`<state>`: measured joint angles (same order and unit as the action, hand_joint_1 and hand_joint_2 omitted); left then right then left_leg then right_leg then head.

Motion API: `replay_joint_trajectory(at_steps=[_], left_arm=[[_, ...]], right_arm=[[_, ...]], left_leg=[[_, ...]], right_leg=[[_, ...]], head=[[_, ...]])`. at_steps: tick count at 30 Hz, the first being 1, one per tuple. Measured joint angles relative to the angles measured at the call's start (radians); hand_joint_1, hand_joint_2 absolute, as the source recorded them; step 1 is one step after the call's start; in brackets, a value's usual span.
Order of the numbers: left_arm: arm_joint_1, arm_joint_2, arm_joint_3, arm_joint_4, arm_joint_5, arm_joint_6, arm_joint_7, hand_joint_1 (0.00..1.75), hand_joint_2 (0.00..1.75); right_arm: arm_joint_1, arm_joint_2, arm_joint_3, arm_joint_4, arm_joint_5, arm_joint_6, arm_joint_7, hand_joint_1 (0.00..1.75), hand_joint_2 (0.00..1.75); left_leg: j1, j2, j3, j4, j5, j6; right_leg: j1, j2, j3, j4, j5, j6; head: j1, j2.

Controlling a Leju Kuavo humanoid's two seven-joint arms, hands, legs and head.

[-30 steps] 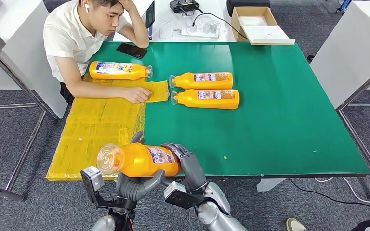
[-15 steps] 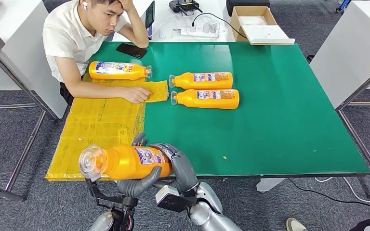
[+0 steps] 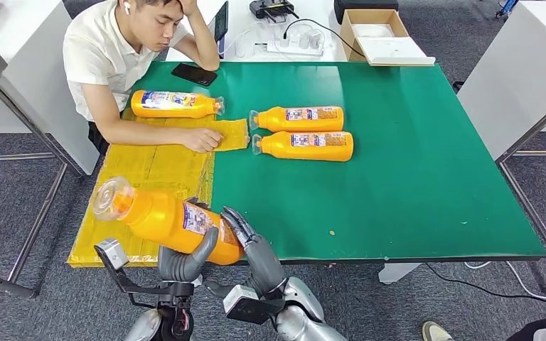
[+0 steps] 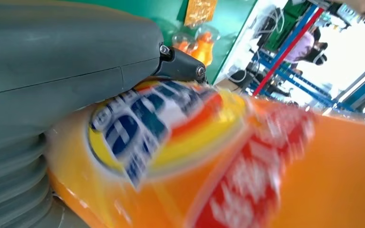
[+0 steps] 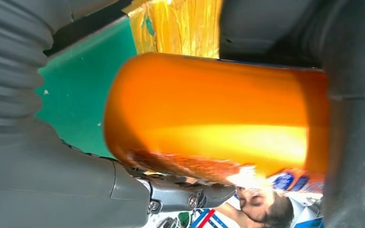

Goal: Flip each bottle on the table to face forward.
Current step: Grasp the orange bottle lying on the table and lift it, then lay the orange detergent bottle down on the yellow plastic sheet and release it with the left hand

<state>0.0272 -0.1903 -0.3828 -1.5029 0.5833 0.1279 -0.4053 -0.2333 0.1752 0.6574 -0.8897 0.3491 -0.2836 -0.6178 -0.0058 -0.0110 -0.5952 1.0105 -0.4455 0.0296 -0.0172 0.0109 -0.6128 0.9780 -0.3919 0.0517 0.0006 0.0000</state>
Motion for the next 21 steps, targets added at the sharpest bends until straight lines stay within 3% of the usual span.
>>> replay_joint_trajectory(at_steps=[10,12,16,21], left_arm=[[0.013,0.011,0.091,-0.023,-0.035,-0.012,-0.014,1.75,1.75],[0.011,0.017,0.111,-0.020,-0.131,0.066,-0.027,1.75,1.75],[-0.004,0.036,0.142,0.008,-0.410,0.309,-0.091,1.75,1.75],[-0.015,0.047,0.158,0.039,-0.462,0.361,-0.099,1.75,1.75]], right_arm=[[0.102,-0.033,0.005,-0.061,0.057,-0.118,-0.048,0.00,0.00],[0.129,-0.044,0.005,-0.098,0.056,-0.181,-0.049,0.00,0.00],[0.169,-0.073,0.004,-0.199,0.034,-0.325,-0.049,0.00,0.00],[0.201,-0.091,-0.021,-0.302,0.038,-0.348,-0.049,0.00,0.00]], left_leg=[[0.000,0.000,0.000,0.000,0.000,0.000],[0.000,0.000,-0.001,0.000,0.000,0.000],[0.000,0.000,0.000,0.000,0.000,0.000],[0.000,0.000,0.000,0.000,0.000,0.000]], right_leg=[[0.000,0.000,0.000,0.000,0.000,0.000],[0.000,0.000,0.000,0.000,0.000,0.000],[0.000,0.000,0.000,0.000,0.000,0.000],[0.000,0.000,0.000,0.000,0.000,0.000]], head=[[0.000,0.000],[0.000,0.000],[0.000,0.000],[0.000,0.000]])
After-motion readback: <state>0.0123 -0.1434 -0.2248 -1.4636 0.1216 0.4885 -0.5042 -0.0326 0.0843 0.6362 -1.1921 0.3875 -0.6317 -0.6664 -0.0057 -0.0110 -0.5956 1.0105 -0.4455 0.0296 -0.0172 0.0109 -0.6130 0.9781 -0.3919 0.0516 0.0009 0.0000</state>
